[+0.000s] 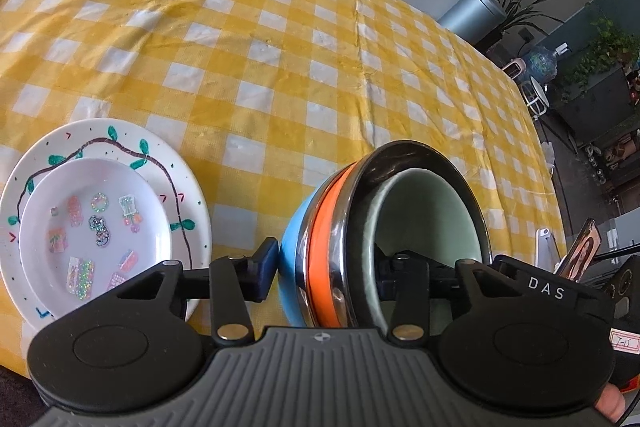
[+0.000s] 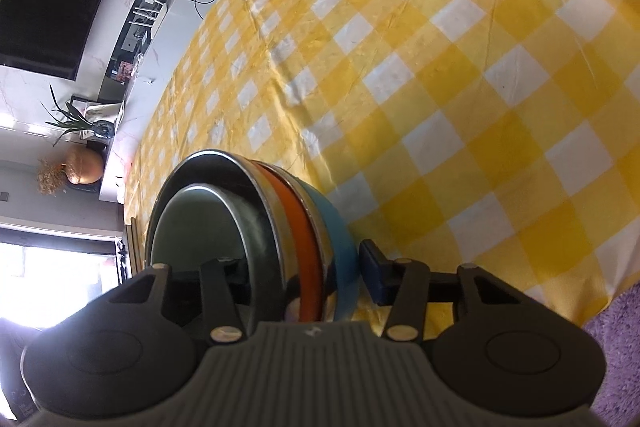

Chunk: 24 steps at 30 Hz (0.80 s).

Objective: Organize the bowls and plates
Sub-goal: 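Lift the nested bowl stack with both grippers and lower it onto the plates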

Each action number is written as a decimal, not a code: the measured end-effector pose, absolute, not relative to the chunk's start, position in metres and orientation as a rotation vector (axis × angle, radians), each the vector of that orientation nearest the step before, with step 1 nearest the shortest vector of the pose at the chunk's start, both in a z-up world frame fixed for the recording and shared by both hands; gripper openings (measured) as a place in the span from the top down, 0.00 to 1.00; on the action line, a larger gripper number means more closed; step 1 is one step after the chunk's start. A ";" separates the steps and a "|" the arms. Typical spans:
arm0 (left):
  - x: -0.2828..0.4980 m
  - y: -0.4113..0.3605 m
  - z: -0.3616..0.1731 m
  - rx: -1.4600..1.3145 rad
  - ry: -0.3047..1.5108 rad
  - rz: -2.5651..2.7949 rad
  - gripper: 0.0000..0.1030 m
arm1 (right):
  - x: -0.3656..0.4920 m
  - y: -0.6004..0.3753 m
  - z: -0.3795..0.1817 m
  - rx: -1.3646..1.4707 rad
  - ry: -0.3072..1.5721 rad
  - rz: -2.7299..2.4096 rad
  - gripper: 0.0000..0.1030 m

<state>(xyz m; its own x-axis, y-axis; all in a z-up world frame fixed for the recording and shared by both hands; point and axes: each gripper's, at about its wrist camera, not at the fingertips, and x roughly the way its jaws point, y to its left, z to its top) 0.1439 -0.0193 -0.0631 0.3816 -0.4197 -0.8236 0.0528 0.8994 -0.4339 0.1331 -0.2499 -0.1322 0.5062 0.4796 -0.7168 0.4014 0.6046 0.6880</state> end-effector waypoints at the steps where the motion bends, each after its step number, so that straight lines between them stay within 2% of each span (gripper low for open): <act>1: 0.144 -0.020 -0.062 -0.360 1.145 -0.306 0.52 | 0.132 -0.250 -0.132 0.974 1.085 0.057 0.54; 14: 0.136 -0.038 -0.058 -0.310 1.161 -0.295 0.52 | 0.121 -0.258 -0.118 0.907 1.077 0.015 0.61; 24: 0.122 -0.030 -0.037 -0.320 1.117 -0.302 0.52 | 0.111 -0.252 -0.092 0.853 1.040 0.009 0.63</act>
<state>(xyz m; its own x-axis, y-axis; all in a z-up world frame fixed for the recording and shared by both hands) 0.1222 -0.0299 -0.0373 0.4075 -0.3928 -0.8244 0.0768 0.9143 -0.3977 0.1114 -0.2517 -0.0917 0.5360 0.3871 -0.7503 0.3739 0.6879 0.6221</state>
